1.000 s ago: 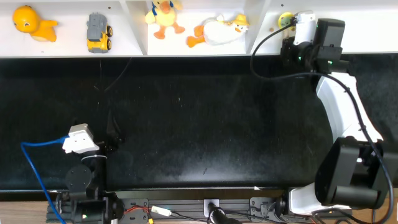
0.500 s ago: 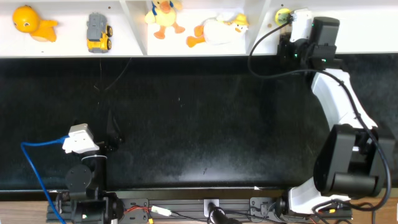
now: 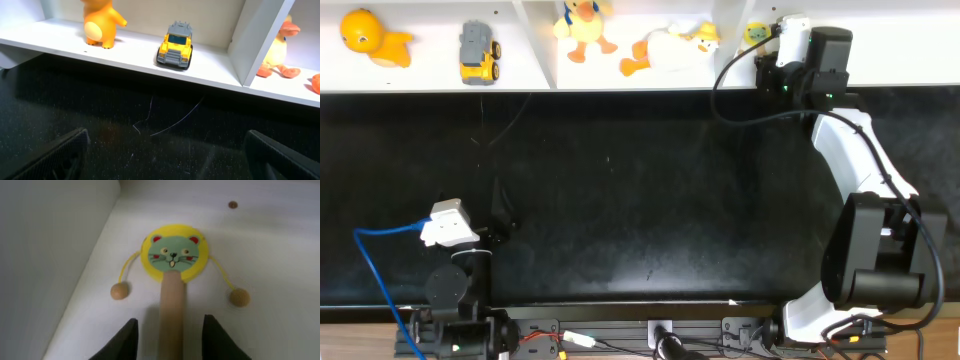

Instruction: Store Toys

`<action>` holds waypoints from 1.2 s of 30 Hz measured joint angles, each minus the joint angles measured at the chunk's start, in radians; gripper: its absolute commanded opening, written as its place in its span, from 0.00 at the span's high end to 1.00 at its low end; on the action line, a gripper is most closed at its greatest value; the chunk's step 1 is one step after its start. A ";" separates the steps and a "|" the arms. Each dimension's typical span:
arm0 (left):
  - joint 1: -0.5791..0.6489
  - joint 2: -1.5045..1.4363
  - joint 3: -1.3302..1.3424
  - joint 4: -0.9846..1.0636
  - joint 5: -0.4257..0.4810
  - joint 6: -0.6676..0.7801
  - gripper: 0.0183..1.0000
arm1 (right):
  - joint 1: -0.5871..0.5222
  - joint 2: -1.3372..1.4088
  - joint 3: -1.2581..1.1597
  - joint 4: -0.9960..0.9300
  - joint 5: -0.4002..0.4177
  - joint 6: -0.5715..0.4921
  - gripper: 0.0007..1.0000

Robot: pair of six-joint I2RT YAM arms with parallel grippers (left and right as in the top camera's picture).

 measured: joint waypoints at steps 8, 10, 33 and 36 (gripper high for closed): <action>0.000 0.000 0.000 0.000 0.000 0.000 0.00 | 0.000 0.000 0.000 0.002 0.001 0.028 0.17; 0.000 0.000 0.000 0.000 0.000 0.000 0.00 | 0.000 -0.002 0.000 -0.002 0.003 0.033 0.04; 0.000 0.000 0.000 0.000 0.000 0.000 0.00 | 0.000 -0.402 0.001 -0.689 0.217 0.177 0.00; 0.000 0.000 0.000 0.000 0.000 0.000 0.00 | -0.006 -0.432 0.001 -0.780 0.217 0.253 0.00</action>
